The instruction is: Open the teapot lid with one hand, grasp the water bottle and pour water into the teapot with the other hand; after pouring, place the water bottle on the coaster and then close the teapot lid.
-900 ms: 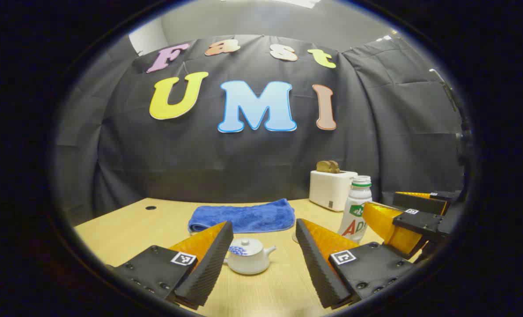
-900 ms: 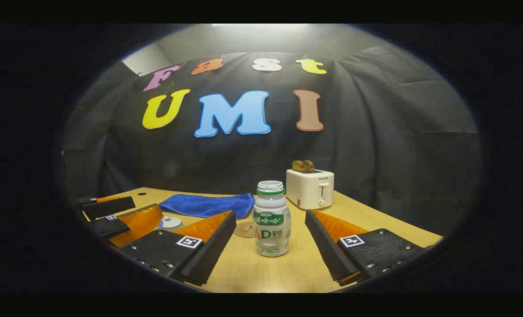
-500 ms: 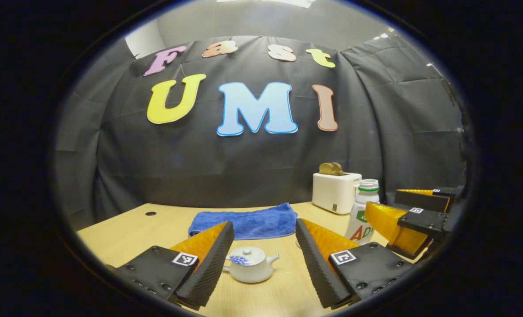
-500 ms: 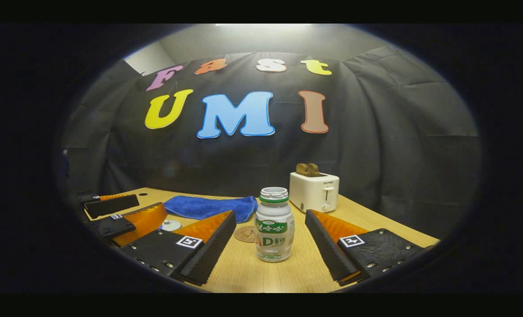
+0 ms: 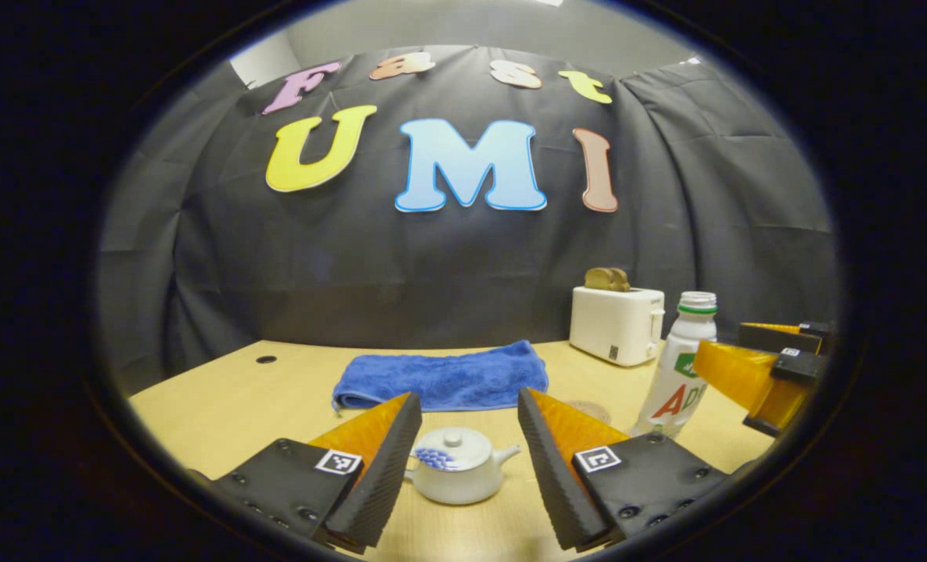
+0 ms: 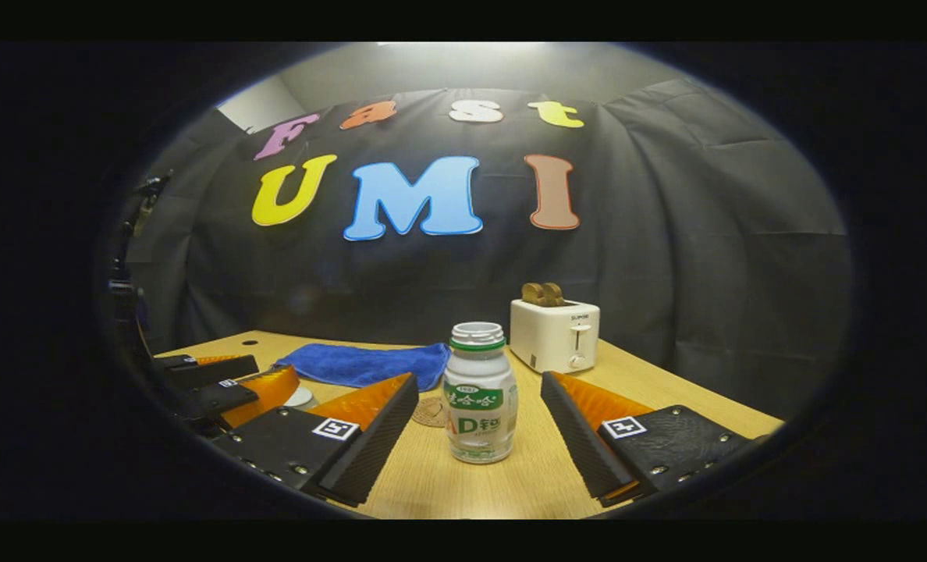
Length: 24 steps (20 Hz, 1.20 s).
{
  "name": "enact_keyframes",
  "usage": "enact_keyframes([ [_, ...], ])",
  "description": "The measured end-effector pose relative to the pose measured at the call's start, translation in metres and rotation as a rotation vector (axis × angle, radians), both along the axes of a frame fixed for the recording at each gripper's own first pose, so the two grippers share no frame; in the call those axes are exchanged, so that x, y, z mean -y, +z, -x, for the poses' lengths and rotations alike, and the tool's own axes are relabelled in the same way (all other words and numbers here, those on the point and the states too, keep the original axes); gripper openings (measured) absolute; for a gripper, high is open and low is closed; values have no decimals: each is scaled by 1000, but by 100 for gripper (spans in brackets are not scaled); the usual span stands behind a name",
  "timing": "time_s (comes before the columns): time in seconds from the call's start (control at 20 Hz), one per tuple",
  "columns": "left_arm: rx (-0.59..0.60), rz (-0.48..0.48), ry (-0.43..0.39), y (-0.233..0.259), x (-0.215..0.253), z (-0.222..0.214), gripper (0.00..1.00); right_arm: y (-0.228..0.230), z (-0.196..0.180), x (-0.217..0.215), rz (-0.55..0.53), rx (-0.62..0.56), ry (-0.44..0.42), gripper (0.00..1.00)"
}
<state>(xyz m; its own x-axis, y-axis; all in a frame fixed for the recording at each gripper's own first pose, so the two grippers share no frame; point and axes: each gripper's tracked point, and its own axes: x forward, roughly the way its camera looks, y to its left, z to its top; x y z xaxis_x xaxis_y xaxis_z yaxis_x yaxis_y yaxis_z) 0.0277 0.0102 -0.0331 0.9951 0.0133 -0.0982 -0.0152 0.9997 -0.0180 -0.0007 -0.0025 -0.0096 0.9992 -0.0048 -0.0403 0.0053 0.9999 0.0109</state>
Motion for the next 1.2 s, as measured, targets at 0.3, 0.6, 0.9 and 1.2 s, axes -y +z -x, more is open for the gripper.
enact_keyframes([
  [0.3,-36,-10,36,-16,-15,-28,73,-7,-2,7,15,-15,-11,98],
  [0.6,-84,-17,40,-34,-15,-42,69,-13,-6,3,2,-28,4,98],
  [0.9,-89,-60,46,-35,-18,-46,48,-17,-7,6,2,-30,2,98],
  [1.2,-87,-78,37,-34,-17,-48,22,-21,-7,11,-15,-41,-5,98],
])
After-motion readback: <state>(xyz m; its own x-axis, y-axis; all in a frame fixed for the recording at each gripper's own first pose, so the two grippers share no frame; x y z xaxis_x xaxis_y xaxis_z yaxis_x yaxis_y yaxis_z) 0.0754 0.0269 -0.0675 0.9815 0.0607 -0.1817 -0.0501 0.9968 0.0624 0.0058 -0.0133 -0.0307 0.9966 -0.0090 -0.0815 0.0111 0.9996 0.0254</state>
